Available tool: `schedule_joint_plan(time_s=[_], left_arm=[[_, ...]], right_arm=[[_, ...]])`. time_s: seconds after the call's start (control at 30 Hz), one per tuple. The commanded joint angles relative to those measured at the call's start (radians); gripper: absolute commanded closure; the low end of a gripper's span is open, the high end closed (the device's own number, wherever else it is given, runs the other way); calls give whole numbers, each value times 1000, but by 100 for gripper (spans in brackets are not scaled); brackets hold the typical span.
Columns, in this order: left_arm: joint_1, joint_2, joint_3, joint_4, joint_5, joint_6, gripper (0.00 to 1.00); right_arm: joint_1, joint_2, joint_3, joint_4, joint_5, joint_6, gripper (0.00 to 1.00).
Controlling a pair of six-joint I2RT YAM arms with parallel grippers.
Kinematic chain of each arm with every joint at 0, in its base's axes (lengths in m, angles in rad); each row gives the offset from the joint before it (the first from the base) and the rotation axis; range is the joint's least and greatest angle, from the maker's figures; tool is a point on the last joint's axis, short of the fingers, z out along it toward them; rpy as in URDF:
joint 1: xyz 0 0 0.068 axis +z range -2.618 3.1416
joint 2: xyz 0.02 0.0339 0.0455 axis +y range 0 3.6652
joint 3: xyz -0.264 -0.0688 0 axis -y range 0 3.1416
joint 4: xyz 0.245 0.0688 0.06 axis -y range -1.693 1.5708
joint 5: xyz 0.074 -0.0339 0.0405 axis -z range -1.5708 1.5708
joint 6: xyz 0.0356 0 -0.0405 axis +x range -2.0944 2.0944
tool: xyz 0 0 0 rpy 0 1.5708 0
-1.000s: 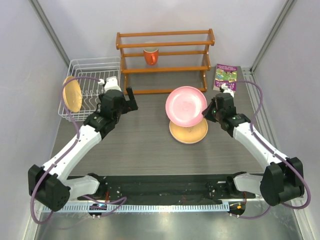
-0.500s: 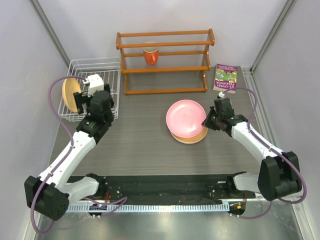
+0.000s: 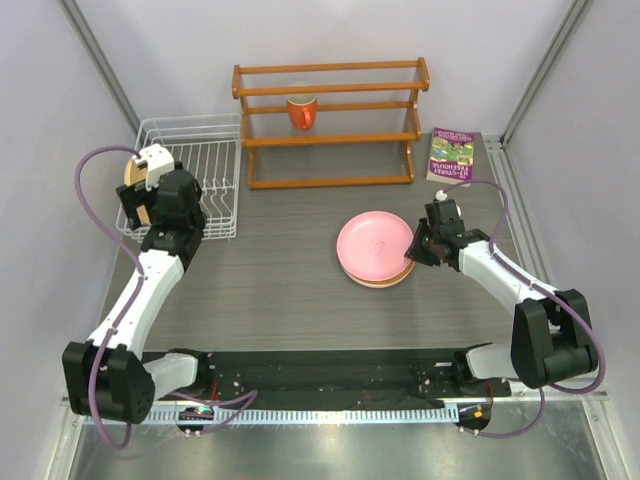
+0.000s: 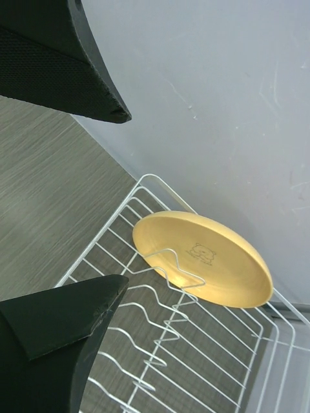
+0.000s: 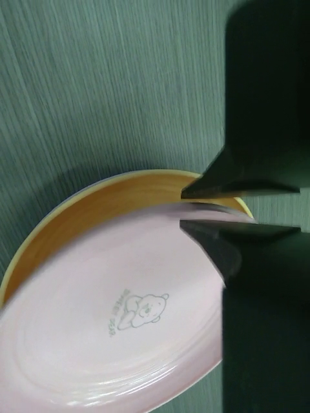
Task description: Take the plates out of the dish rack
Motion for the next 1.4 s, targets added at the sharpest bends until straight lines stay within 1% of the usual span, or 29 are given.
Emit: schedule_joint_plan(time_s=[0.0,0.1,0.2,0.3,0.33,0.37,0.4,0.47,0.5,0.53,0.6,0.67,0.7,0.77,0.83,0.9,0.93,1.0,1.03,1.1,1.13,1.17,1.23,1.27,1.3,1.33,1.37], left_arm=[[22,67,60,35,-5,-41,0],[28,89,77,33,-2,-52,1],[38,106,83,33,-10,-67,1],[62,121,85,55,-17,-66,1],[67,126,86,64,-25,-64,1],[71,142,90,94,-42,-61,0],[79,150,87,124,-81,-35,1],[88,187,82,194,-108,2,0],[104,202,83,208,-115,17,1],[111,217,88,213,-115,19,0],[143,265,112,204,-112,11,1],[153,296,138,181,-73,-39,1],[200,320,146,161,-60,-59,0],[238,360,165,161,2,-95,0],[260,397,212,110,59,-124,1],[274,452,240,95,70,-119,1],[282,471,267,66,120,-122,1],[303,518,298,34,139,-138,0],[309,529,313,-2,180,-142,3],[326,547,321,-23,213,-157,11],[334,550,327,-40,225,-164,16],[340,554,329,-49,263,-179,24],[352,576,352,-74,286,-196,27],[361,586,364,-106,291,-213,31],[361,590,373,-114,286,-213,33],[367,595,376,-114,289,-214,37],[369,596,378,-115,294,-213,43]], right_arm=[[-5,11,11,12,46,2,63],[-5,27,35,-17,69,-9,59],[-5,12,66,-60,118,-23,51],[-7,-51,91,-82,164,-50,50],[-5,-74,97,-84,161,-66,50],[-5,-93,106,-82,125,-93,50],[-5,-110,112,-81,112,-101,50],[-5,-151,121,-81,85,-107,50],[-5,-165,121,-81,85,-109,49],[-5,-182,121,-79,85,-109,45],[-5,-188,123,-76,89,-118,45],[-5,-180,129,-74,89,-126,45],[-5,-173,129,-73,91,-129,45],[-7,-147,134,-67,85,-133,45],[-5,-124,132,-56,68,-135,45],[-5,-87,138,-45,45,-135,45],[-5,-78,141,-44,40,-135,45],[-5,-51,144,-35,26,-135,45],[-5,-44,144,-31,25,-135,45],[-5,-32,144,-27,25,-135,45],[-5,-28,143,-24,25,-136,45],[-5,-27,143,-24,23,-133,45],[-8,-22,143,-22,22,-133,45],[-5,-22,141,-22,22,-132,45],[-7,-24,140,-22,23,-132,45],[-7,-24,138,-22,22,-130,45],[-7,-25,138,-21,22,-130,45]])
